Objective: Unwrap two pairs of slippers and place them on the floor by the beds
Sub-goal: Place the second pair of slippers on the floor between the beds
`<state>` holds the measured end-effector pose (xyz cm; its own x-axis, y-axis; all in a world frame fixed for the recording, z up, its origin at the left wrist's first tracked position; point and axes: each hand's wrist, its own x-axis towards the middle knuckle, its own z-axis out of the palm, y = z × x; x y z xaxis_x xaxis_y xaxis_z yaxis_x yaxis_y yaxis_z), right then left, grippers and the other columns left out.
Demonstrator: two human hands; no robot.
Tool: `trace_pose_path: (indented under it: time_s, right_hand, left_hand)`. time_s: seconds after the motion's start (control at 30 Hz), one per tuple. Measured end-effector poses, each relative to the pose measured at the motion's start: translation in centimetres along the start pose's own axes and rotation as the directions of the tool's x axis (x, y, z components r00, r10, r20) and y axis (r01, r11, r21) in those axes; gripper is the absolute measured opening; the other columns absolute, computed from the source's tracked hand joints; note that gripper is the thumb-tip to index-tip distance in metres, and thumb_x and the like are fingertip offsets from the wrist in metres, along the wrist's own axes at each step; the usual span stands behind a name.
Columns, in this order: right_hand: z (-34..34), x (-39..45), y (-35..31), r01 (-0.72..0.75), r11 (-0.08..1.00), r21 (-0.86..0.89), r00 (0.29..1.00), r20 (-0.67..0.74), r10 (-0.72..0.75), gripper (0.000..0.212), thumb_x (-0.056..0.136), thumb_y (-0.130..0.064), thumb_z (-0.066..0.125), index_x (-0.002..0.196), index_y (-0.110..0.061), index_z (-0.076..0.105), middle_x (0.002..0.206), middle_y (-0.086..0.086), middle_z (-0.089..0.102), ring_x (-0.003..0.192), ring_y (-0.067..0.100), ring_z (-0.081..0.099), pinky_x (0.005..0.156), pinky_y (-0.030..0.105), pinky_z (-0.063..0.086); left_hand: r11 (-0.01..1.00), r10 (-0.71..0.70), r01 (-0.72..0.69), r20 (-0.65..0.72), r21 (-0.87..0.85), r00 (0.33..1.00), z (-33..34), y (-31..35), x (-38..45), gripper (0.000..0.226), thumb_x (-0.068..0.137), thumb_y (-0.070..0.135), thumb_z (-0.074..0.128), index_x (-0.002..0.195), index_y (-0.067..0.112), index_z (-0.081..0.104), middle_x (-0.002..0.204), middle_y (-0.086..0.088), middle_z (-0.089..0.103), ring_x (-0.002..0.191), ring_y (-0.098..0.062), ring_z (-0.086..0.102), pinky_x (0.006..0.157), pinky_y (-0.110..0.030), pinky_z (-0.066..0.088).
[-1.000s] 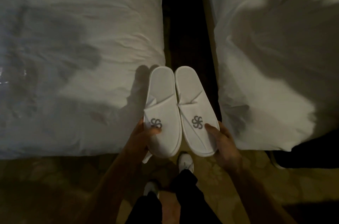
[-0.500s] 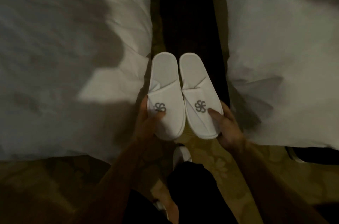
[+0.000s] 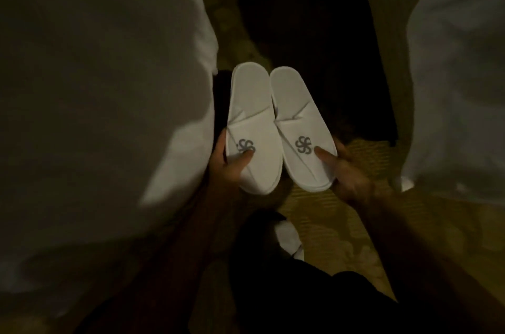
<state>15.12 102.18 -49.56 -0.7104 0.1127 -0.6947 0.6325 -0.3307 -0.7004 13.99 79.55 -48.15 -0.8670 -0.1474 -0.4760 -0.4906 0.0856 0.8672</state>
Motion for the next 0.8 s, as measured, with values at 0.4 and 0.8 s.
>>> trace_pose_path:
  time_s: [0.4,0.8]
  right_hand:
    - [3.1,11.0,5.9,0.109,0.99,-0.093,0.993,0.045,-0.105,0.042,0.086,-0.007,0.068,0.125,-0.021,0.057,0.112,0.001,0.067,0.094,0.012,0.066,0.078,0.027,0.056]
    - [9.4,12.9,8.4,0.235,0.931,-0.28,0.967,-0.025,-0.252,0.048,0.089,-0.008,0.066,0.134,-0.01,0.05,0.116,0.001,0.059,0.102,0.014,0.058,0.09,0.03,0.051]
  left_hand:
    - [0.982,-0.158,0.152,-0.046,-0.108,0.986,-1.2,-8.3,8.9,0.066,0.081,0.015,0.075,0.14,0.028,0.049,0.132,-0.002,0.062,0.118,-0.023,0.06,0.104,-0.047,0.046]
    - [0.988,-0.15,0.155,-0.171,0.015,0.974,-3.8,-8.4,11.3,0.056,0.095,-0.001,0.051,0.147,0.001,0.029,0.155,-0.014,0.03,0.141,-0.03,0.031,0.118,-0.041,0.023]
